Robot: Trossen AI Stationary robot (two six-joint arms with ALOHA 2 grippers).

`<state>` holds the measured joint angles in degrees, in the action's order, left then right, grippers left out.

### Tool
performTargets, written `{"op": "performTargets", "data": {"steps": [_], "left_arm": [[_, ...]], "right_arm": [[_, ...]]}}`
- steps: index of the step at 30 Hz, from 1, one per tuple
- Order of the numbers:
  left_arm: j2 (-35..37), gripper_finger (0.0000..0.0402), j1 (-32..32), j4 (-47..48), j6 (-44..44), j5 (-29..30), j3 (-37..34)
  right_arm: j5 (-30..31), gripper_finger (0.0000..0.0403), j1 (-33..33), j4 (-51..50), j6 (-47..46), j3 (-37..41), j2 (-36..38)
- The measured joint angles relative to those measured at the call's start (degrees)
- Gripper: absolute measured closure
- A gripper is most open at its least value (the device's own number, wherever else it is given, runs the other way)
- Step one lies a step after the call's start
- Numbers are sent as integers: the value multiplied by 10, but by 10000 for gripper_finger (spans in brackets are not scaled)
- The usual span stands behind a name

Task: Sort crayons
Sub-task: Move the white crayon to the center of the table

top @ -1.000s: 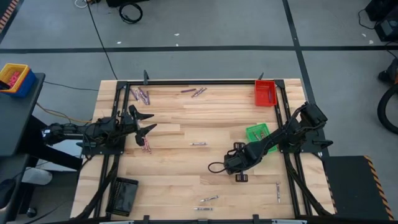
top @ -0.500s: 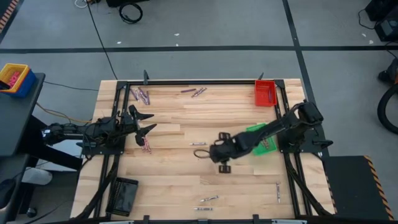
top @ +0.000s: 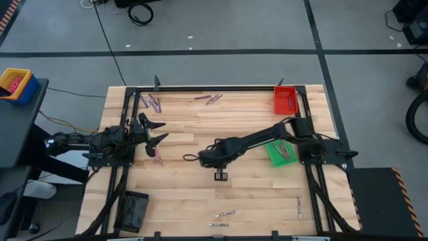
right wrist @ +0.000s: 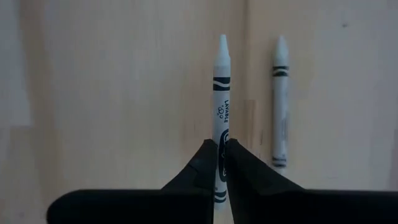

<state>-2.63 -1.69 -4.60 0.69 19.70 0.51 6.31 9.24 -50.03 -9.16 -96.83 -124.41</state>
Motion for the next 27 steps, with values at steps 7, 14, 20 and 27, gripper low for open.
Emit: {"op": "performTargets", "data": {"steps": [7, 14, 20, 27], "left_arm": [[0, 162, 0, -1, 0, 0, 0], [0, 162, 0, -1, 0, 0, 0], [0, 162, 0, -1, 0, 0, 0], [0, 162, 0, -1, 0, 0, 0]], "right_arm": [[11, 356, 0, -4, -9, -14, -38], [12, 300, 0, -1, -38, -14, -37], [39, 272, 13, -12, -61, -9, 18], [158, 272, 72, 119, -55, 215, 218]]}}
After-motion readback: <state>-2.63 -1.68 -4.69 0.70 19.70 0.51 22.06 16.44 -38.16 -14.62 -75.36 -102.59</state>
